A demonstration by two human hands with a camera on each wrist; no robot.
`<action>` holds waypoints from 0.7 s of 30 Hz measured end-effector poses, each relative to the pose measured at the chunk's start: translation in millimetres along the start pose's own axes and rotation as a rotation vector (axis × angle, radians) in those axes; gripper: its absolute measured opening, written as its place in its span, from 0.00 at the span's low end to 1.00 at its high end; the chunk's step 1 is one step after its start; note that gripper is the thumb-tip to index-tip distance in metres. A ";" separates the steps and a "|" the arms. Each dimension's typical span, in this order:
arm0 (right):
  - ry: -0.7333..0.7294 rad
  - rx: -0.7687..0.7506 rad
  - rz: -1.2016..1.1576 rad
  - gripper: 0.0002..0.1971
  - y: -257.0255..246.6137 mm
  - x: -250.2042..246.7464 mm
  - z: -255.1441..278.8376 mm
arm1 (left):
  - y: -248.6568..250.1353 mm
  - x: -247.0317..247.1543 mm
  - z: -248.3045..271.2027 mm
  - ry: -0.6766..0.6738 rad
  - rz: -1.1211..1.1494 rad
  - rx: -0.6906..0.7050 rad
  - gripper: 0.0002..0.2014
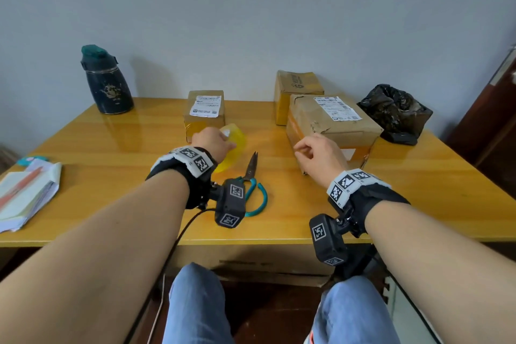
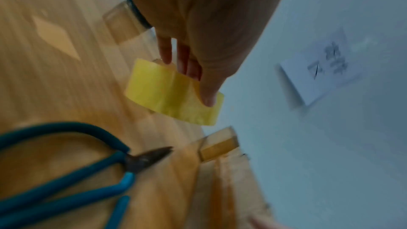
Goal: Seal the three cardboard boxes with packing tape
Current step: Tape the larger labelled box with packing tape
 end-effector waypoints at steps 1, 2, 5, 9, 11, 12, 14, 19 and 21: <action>-0.011 0.012 -0.038 0.09 -1.3 1.2 -1.9 | 8.4 -4.7 1.7 -0.010 0.159 0.061 0.19; -0.020 0.029 -0.087 0.12 -2.6 2.5 -5.5 | 17.4 -9.0 4.7 -0.022 0.300 0.109 0.18; -0.094 0.147 -0.341 0.25 -5.2 4.0 -14.2 | 41.7 -8.2 19.2 -0.184 0.642 0.163 0.12; -0.275 0.289 -0.725 0.28 -3.0 2.6 -18.1 | 62.4 5.2 31.6 -0.457 0.915 0.161 0.11; -0.372 0.344 -0.913 0.26 -0.4 2.8 -17.4 | 66.4 10.7 35.9 -0.533 0.910 0.162 0.12; -0.404 0.352 -0.976 0.24 0.3 2.8 -17.5 | 66.4 13.4 36.2 -0.558 0.901 0.157 0.13; -0.414 0.353 -1.060 0.22 1.1 1.5 -17.2 | 65.9 18.5 37.0 -0.587 0.902 0.154 0.12; -0.336 0.449 -1.237 0.17 2.2 3.8 -20.4 | 70.9 29.1 40.4 -0.574 0.884 0.171 0.17; -0.312 0.493 -1.244 0.20 3.3 7.6 -23.3 | 72.3 33.5 40.3 -0.571 0.883 0.163 0.21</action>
Point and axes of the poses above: each hand's wrist, its own z-axis away from the middle knuckle, its own x-axis out of the palm, y = z × x, the point moved 3 cm from there along -z, towards the middle knuckle
